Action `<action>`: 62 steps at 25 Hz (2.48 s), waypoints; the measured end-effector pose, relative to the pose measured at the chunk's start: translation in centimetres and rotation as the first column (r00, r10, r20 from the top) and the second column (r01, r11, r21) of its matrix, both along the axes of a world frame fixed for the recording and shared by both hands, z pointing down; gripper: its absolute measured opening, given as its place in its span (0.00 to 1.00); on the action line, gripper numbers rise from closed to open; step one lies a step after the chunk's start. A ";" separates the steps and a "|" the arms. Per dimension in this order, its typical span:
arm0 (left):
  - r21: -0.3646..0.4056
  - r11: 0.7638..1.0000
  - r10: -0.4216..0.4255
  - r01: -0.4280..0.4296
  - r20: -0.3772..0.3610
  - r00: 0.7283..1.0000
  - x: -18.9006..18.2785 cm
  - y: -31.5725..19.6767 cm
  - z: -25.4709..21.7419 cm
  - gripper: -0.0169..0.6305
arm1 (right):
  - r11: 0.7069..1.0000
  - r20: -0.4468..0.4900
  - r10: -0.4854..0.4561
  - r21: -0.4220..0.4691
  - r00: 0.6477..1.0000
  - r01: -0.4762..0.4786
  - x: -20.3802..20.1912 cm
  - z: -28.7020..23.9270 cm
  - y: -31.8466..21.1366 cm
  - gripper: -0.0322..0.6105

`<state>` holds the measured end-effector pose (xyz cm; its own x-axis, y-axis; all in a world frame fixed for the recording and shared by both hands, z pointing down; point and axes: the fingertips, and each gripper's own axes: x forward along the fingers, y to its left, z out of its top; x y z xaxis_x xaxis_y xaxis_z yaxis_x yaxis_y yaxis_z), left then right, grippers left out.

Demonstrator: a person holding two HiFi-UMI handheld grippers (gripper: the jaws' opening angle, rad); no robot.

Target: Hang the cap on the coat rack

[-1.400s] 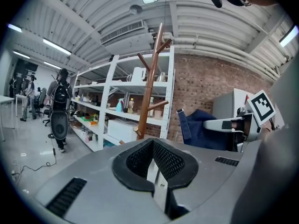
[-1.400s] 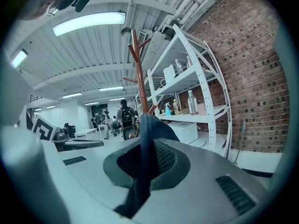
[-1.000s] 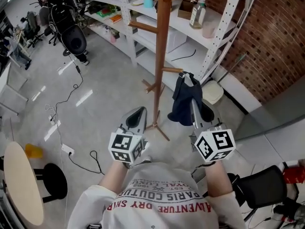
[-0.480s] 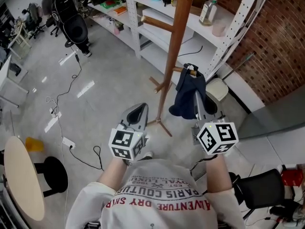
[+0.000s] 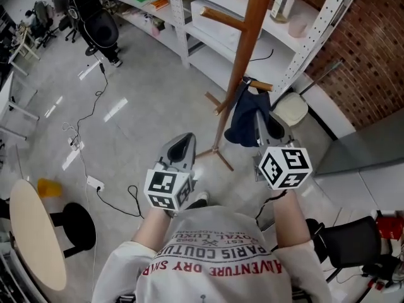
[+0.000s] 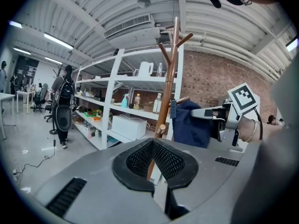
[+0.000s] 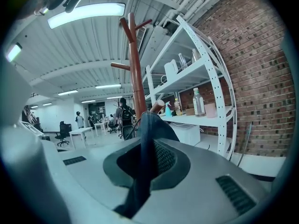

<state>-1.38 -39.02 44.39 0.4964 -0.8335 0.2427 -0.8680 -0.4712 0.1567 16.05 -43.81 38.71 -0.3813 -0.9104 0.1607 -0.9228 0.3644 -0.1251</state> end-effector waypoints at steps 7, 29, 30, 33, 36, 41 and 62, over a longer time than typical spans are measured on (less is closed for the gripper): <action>-0.010 1.000 0.002 -0.002 0.003 1.000 -1.1 1.1 0.7 0.04 | 1.000 -0.005 0.003 -0.021 1.000 -0.003 -1.3 1.6 -0.1 0.08; 0.014 0.998 0.054 -0.054 -0.014 0.998 -0.4 1.4 -0.2 0.04 | 0.996 -0.077 0.041 -0.073 0.996 -0.047 -2.0 5.3 -0.2 0.08; 0.019 0.998 0.055 -0.054 -0.017 0.998 -0.4 1.3 -0.5 0.04 | 0.996 -0.072 0.054 -0.064 0.996 -0.059 -1.7 5.0 -0.2 0.09; 0.028 0.998 0.059 -0.058 -0.026 0.998 0.0 0.8 -1.2 0.04 | 0.997 -0.055 0.061 -0.037 0.997 -0.063 -1.3 3.9 -0.2 0.29; 0.042 0.997 0.073 -0.072 -0.035 0.997 0.5 0.6 -1.9 0.04 | 0.996 -0.037 0.083 0.013 0.996 -0.083 -0.7 2.0 0.3 0.30; 0.080 0.993 0.095 -0.091 -0.049 0.994 1.4 0.2 -3.5 0.04 | 0.985 -0.040 0.140 0.103 0.989 -0.135 0.6 -0.7 2.3 0.30; 0.142 0.982 0.125 -0.126 0.012 0.992 3.9 -0.1 -4.6 0.04 | 0.994 0.015 0.099 0.039 0.995 -0.100 0.6 1.5 6.1 0.07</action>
<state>2.56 -39.13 39.80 0.5985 -0.7908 0.1282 -0.8010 -0.5935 0.0779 16.65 -37.74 40.22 -0.2905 -0.9494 0.1194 -0.9531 0.2760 -0.1245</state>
